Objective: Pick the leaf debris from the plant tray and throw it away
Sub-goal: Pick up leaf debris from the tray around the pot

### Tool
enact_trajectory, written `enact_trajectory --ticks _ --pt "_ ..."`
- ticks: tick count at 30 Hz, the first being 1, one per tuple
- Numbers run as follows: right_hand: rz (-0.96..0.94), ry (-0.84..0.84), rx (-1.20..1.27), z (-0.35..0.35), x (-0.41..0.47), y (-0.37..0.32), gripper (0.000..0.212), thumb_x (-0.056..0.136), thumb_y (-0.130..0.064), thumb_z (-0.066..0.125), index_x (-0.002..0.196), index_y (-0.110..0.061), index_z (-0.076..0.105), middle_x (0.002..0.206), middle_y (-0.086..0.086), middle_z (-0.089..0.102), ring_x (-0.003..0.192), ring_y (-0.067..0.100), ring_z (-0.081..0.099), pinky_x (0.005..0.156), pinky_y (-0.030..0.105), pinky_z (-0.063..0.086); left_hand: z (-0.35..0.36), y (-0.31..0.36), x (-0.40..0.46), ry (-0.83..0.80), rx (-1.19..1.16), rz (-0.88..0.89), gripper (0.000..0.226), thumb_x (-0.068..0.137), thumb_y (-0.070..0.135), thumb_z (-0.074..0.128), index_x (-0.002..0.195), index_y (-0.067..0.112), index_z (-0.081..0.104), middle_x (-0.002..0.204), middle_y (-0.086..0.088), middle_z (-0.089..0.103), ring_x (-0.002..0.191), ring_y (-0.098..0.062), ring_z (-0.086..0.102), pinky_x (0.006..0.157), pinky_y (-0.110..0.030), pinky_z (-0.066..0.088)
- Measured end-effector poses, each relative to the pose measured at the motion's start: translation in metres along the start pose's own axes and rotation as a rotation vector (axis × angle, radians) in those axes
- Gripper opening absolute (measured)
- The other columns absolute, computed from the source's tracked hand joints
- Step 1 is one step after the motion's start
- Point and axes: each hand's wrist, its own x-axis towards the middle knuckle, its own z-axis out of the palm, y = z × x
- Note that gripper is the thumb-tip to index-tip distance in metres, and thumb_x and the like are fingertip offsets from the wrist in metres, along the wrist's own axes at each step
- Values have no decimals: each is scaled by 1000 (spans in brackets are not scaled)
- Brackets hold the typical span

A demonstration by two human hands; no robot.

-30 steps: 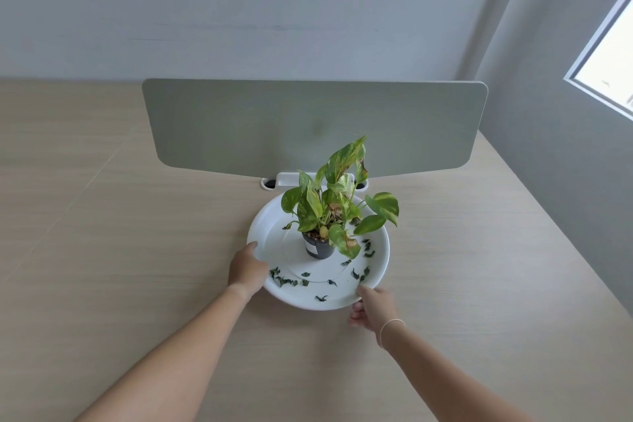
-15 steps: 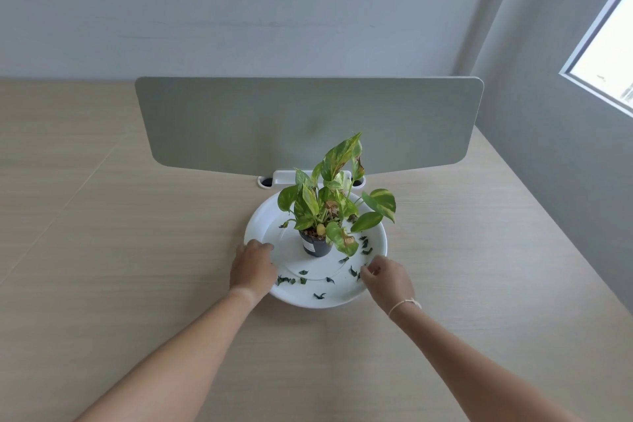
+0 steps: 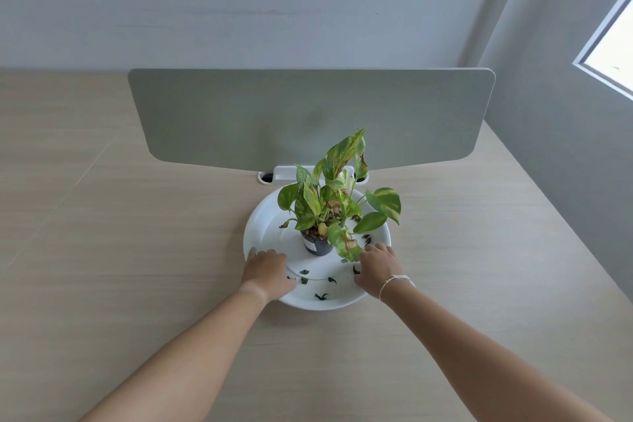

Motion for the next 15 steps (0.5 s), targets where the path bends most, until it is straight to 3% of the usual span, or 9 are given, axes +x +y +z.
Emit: enact_trajectory --ticks 7,15 --pt "18 -61 -11 -1 8 -8 37 88 -14 48 125 -10 52 126 7 55 122 25 49 108 31 33 5 9 -1 -3 -115 14 40 82 35 58 113 9 55 116 -9 53 103 -29 57 87 -31 43" --pt "40 -185 127 0 12 -14 37 92 -2 40 127 -4 48 130 13 50 116 29 55 100 36 45 17 22 -1 -26 -369 49 30 89 1 47 118 6 53 123 -11 48 110 -27 55 91 -32 48"
